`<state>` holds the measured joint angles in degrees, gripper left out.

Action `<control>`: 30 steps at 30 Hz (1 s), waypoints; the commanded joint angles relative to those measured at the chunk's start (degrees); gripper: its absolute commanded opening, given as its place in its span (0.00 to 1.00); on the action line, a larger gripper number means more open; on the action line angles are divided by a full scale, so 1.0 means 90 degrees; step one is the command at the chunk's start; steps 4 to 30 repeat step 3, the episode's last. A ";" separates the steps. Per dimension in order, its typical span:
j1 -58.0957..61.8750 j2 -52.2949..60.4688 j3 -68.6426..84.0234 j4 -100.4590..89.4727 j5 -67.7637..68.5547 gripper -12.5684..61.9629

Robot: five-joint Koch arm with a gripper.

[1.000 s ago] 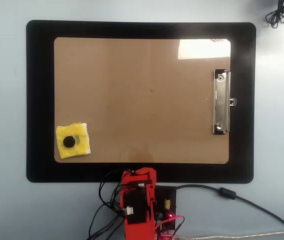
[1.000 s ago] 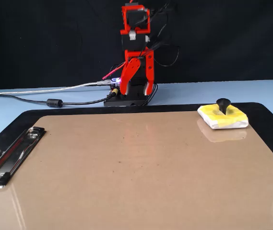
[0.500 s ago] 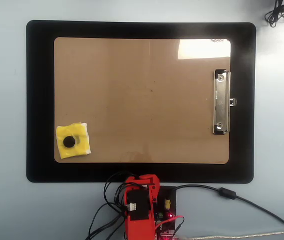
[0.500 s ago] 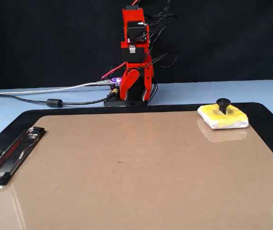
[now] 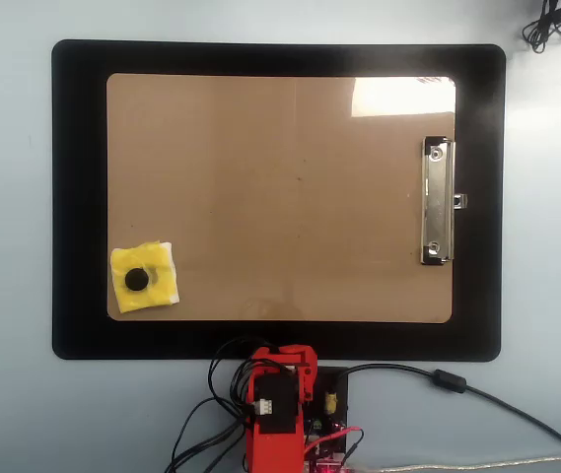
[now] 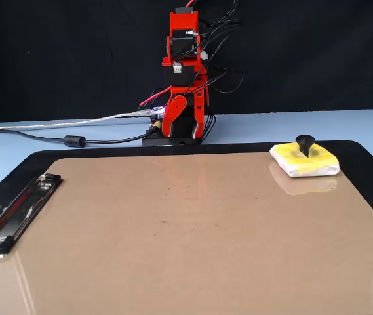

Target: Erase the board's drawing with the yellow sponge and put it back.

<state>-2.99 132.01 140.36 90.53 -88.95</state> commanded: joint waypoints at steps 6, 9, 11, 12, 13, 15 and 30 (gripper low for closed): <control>-0.0107 0.0293 0.0098 0.0400 -0.0107 0.63; -0.0107 0.0293 0.0098 0.0400 -0.0107 0.63; -0.0107 0.0293 0.0098 0.0400 -0.0107 0.63; -0.0107 0.0293 0.0098 0.0400 -0.0107 0.63; -0.0107 0.0293 0.0098 0.0400 -0.0107 0.63; -0.0107 0.0293 0.0098 0.0400 -0.0107 0.63; -0.0107 0.0293 0.0098 0.0400 -0.0107 0.63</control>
